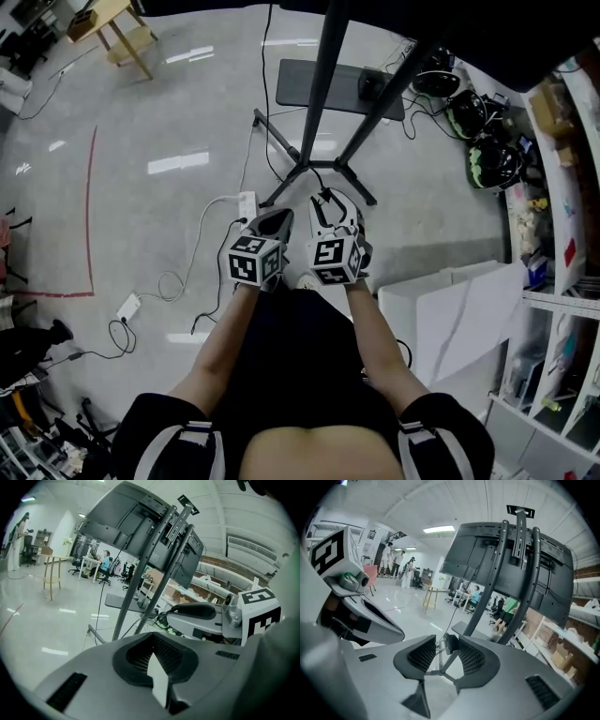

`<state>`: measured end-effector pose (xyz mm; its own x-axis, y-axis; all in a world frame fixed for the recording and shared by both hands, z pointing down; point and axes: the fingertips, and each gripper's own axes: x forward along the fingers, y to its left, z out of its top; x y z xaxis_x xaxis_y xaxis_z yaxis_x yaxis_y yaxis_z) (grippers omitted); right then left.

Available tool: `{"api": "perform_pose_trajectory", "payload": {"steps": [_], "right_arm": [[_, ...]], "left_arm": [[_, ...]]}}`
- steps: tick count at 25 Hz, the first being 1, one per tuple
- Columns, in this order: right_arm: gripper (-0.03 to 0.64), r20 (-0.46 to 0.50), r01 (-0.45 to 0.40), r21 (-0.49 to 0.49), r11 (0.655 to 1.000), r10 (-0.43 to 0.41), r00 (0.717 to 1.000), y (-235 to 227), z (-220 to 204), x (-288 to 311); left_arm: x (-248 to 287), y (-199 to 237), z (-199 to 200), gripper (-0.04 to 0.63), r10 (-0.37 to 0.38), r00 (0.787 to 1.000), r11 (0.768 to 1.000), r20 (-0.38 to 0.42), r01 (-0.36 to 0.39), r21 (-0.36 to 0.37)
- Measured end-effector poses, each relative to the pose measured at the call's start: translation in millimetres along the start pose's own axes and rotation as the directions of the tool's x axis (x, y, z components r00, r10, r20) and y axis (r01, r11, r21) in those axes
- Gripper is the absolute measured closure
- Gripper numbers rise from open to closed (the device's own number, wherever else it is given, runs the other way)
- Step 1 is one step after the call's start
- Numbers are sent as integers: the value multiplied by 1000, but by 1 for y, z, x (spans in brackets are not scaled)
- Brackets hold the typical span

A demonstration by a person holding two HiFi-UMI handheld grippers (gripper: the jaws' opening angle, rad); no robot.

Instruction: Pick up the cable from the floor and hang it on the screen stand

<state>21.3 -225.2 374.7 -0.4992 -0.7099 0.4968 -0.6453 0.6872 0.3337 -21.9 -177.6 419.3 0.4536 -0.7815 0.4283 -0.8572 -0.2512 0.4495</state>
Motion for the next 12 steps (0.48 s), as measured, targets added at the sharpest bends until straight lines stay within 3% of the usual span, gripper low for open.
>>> {"api": "perform_pose_trajectory", "payload": {"steps": [4,7,12], "right_arm": [[451,57,27,-78,997,-23,998,-17,30,-11],[452,91,39,-189,981,-22,996,-22,43,-15],[453,127,59,-282,958,-24,992,-33,67,-20]], "left_arm": [[1,-22,23,589,-33,999,999,35,32,33],[0,-33,39,589,-48,996,998,70,45,50],[-2,-43,58,589,-73,990,996,121,67,51]]}}
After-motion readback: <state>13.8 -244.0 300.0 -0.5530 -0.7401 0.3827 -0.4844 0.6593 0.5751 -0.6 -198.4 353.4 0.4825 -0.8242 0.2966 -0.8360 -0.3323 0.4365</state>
